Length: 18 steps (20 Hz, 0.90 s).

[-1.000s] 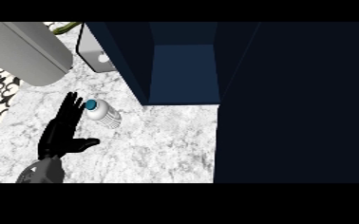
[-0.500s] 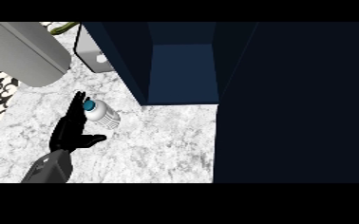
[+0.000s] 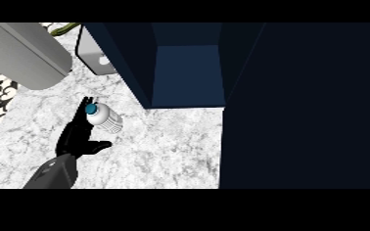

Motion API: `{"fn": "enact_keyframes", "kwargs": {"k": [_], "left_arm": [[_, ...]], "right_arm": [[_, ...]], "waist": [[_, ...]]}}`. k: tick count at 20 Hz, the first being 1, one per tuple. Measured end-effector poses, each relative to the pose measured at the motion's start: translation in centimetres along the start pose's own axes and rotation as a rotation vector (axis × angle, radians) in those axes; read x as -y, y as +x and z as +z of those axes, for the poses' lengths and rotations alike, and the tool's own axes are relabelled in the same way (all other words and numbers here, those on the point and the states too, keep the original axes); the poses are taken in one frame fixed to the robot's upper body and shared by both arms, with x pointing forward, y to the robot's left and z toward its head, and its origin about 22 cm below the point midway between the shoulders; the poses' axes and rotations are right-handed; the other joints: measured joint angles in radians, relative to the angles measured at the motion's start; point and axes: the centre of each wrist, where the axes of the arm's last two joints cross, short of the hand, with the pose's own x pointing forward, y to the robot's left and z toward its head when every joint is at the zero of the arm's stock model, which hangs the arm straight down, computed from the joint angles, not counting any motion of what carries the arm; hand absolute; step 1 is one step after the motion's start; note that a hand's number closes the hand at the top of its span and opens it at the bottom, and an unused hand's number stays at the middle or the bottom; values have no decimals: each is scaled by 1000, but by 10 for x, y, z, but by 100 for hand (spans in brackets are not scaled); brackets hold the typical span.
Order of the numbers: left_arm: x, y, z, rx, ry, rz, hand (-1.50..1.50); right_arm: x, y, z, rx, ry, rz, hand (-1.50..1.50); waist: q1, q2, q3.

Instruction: Pick up the bottled water, place it into the cabinet and close the cabinet

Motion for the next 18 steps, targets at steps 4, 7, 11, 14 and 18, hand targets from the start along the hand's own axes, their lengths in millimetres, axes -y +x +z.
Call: {"fn": "enact_keyframes", "kwargs": {"k": [4, 7, 11, 14, 18], "left_arm": [[7, -1, -5, -10, -10, 48, -150], [12, -7, -4, -24, -32, 81, -150], [18, -7, -8, -37, -50, 116, -150], [25, -9, -11, -50, -65, 148, -150], [35, -15, -12, -63, -110, 163, -150]], "right_arm": [[2, -2, 1, 1, -1, -1, -150], [5, -2, -2, 5, 3, -5, -150], [6, -3, -3, -7, 10, -13, -150], [4, -8, -5, -3, 10, -17, -150], [2, -10, -8, -11, 14, -18, -150]], "waist": [[-4, 2, -1], [-4, 3, -1], [-5, 2, 1], [-6, 3, 0], [-3, 2, 0]]}}
